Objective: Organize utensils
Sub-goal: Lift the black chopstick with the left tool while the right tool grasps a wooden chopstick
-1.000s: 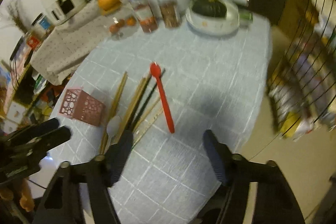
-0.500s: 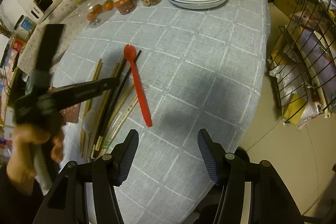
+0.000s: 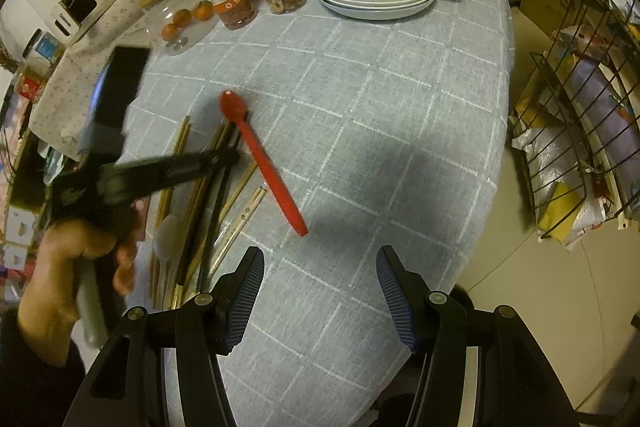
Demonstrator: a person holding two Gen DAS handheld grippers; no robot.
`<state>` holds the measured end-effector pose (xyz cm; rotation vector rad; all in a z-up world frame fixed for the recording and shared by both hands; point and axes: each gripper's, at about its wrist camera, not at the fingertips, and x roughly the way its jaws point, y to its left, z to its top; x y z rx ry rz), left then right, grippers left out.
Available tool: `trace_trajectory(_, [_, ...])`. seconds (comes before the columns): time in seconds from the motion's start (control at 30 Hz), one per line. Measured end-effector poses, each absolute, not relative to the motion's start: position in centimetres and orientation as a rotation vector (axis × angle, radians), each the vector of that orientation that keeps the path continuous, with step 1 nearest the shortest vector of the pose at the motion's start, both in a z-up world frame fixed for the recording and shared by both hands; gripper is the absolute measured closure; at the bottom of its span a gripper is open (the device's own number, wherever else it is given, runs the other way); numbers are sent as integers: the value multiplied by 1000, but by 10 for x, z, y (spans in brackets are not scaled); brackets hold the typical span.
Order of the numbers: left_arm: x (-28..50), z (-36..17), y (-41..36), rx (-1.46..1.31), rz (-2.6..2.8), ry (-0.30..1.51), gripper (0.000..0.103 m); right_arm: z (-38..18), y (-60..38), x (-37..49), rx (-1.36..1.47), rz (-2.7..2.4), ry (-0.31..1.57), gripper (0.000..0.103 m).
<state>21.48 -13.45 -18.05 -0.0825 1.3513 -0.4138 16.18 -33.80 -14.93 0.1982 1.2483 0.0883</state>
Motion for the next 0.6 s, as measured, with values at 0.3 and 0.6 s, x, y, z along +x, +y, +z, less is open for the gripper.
trace_trajectory(0.3, [157,-143,-78,-59,-452,1359,97,-150,-320,164,200,98,1247,44])
trace_trajectory(0.6, [139,-127,-72,-170,-489,1287,97,-163,-292,168,161,127,1287,44])
